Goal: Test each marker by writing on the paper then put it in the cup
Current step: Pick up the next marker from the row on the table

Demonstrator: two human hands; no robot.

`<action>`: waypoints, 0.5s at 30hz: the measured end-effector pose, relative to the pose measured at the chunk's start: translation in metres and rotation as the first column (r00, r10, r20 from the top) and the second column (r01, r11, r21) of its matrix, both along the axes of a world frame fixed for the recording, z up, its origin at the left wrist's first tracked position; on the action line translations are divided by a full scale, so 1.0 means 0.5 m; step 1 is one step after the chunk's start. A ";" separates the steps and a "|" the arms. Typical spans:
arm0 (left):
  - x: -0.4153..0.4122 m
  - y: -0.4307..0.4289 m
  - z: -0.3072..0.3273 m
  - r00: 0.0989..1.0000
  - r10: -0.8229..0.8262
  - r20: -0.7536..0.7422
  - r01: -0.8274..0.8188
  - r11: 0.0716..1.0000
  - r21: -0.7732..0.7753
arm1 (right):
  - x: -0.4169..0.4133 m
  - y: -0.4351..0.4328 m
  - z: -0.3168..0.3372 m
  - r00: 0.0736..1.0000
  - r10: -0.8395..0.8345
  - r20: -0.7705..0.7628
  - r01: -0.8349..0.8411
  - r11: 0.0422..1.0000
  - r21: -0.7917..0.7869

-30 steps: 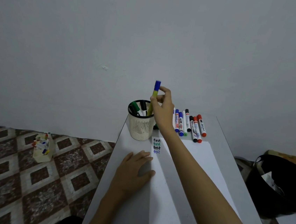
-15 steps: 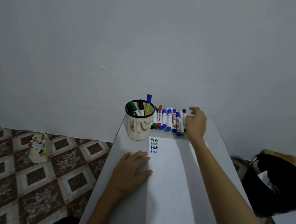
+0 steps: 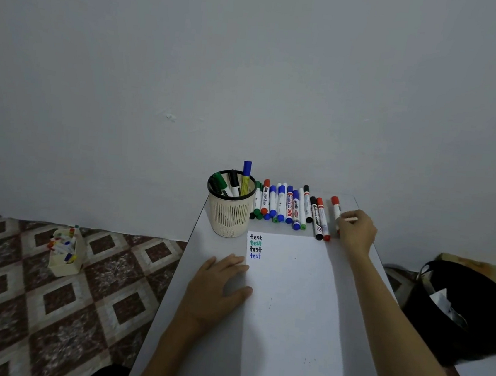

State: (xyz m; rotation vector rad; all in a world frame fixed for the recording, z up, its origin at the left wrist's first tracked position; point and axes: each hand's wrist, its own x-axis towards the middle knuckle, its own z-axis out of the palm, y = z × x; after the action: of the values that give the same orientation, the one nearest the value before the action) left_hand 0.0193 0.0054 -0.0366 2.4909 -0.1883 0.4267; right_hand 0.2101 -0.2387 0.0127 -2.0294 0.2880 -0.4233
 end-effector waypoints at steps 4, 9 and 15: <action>0.001 0.000 -0.002 1.000 0.005 0.013 -0.005 1.000 -0.010 | -0.014 0.007 0.025 0.997 0.080 -0.023 -0.056 0.843 0.534; -0.001 -0.003 0.001 1.000 0.015 0.007 -0.015 0.997 -0.070 | -0.101 0.045 0.071 0.886 0.463 0.017 -0.352 0.650 0.673; -0.012 -0.009 0.021 0.997 0.052 -0.057 -0.069 0.927 -0.370 | -0.193 0.060 0.060 0.514 0.841 -0.172 -0.787 0.542 0.296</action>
State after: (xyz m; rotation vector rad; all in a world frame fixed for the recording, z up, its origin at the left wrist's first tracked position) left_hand 0.0132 0.0007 -0.0261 2.1337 -0.0081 0.3889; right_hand 0.1135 -0.2086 0.0429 -1.7883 -0.4719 0.5142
